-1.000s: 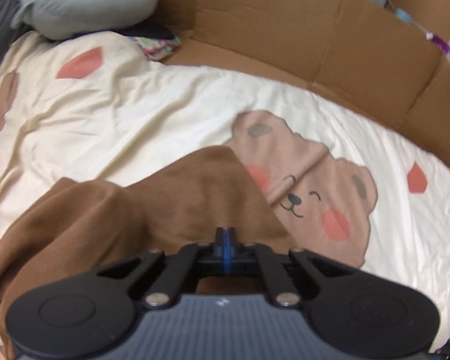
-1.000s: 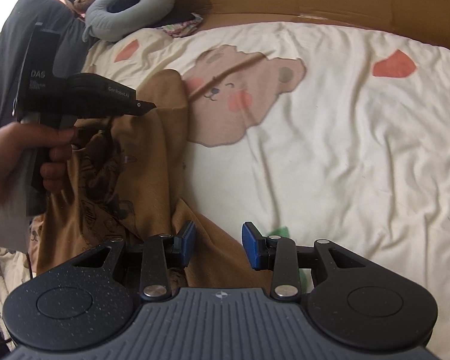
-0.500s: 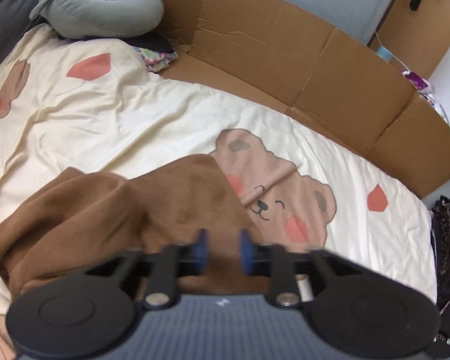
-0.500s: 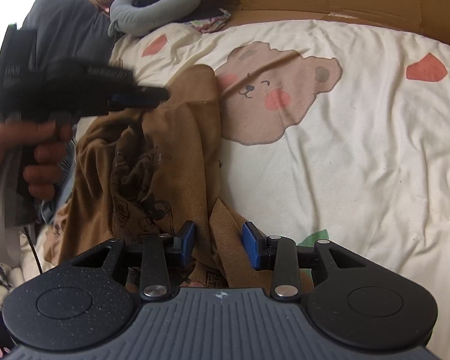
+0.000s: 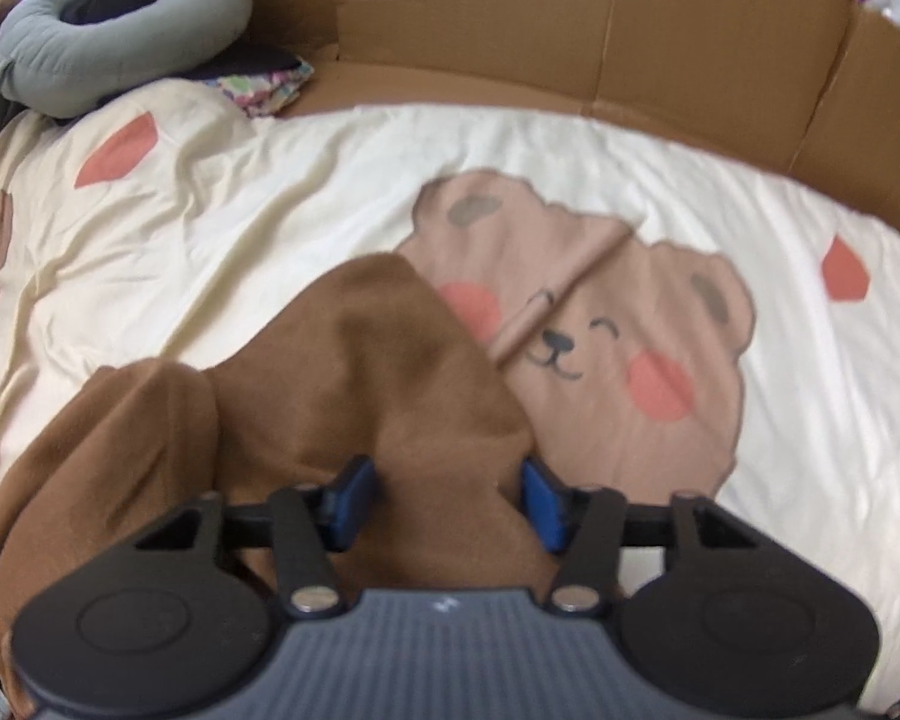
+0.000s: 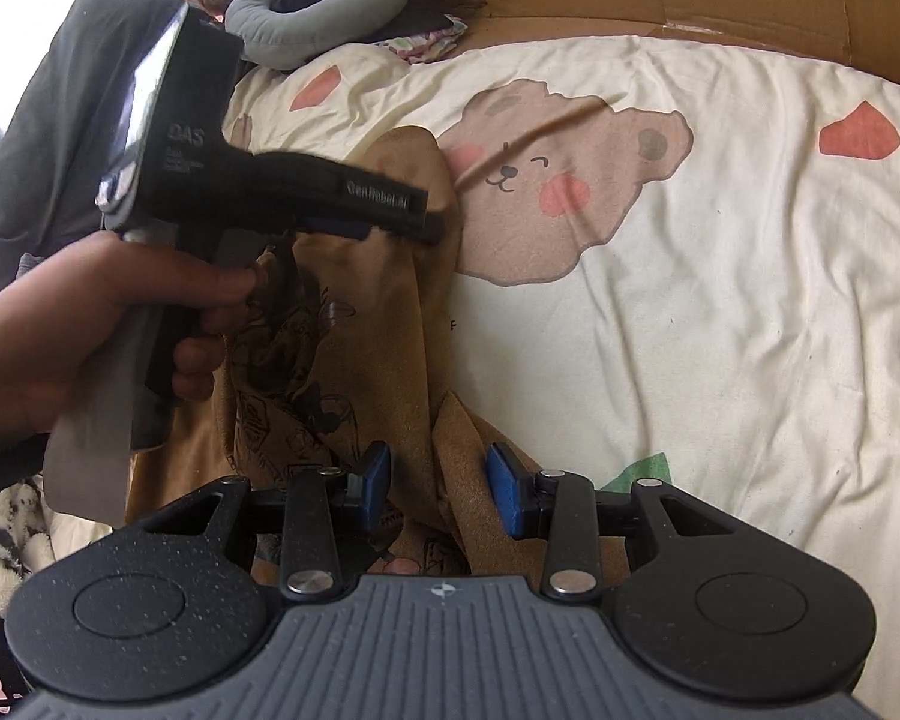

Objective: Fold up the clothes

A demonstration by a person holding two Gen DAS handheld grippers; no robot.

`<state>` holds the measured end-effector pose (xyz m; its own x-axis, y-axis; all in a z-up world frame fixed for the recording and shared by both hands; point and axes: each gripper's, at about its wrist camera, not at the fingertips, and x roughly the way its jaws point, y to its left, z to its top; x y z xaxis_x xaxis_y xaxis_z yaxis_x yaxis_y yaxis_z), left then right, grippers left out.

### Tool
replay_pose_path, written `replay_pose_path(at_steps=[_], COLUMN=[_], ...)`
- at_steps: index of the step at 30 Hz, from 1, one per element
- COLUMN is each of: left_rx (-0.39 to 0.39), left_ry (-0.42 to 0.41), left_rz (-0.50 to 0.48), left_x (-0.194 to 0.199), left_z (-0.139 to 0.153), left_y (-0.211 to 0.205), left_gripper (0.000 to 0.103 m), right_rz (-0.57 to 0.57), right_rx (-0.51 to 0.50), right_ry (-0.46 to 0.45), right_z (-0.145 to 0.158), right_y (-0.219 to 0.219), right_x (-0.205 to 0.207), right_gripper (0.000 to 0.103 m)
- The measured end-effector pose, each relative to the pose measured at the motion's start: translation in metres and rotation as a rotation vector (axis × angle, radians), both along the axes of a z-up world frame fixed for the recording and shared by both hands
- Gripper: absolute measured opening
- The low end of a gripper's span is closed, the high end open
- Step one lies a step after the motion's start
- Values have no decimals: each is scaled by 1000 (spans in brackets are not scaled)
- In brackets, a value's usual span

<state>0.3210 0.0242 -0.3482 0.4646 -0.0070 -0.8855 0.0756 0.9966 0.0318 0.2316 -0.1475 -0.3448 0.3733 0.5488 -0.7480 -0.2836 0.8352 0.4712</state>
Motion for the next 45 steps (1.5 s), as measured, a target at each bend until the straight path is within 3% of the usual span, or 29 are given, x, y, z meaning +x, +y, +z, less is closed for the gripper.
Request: replay_pose_path(at_steps=[2, 4, 6, 15, 23, 33, 45], left_rx=[-26, -60, -89, -269, -342, -352, -382], left_ry=[4, -3, -17, -106, -127, -99, 28], left_rz=[7, 7, 10, 58, 125, 246, 395], left_x=[-2, -5, -8, -46, -98, -163, -213], left_z=[-1, 1, 7, 57, 77, 75, 39], left_y=[4, 8, 13, 49, 87, 123, 157], left_gripper=[25, 11, 5, 3, 3, 3, 3], right_rz=[-6, -12, -18, -66, -72, -8, 132], right_rx=[4, 5, 11, 53, 66, 61, 54], right_ry=[2, 2, 2, -4, -9, -12, -1], right_z=[0, 0, 1, 10, 15, 20, 23], right_y=[-2, -3, -5, -20, -20, 1, 44], right_x=[0, 0, 0, 0, 8, 8, 2], right_gripper=[42, 42, 42, 42, 42, 42, 42])
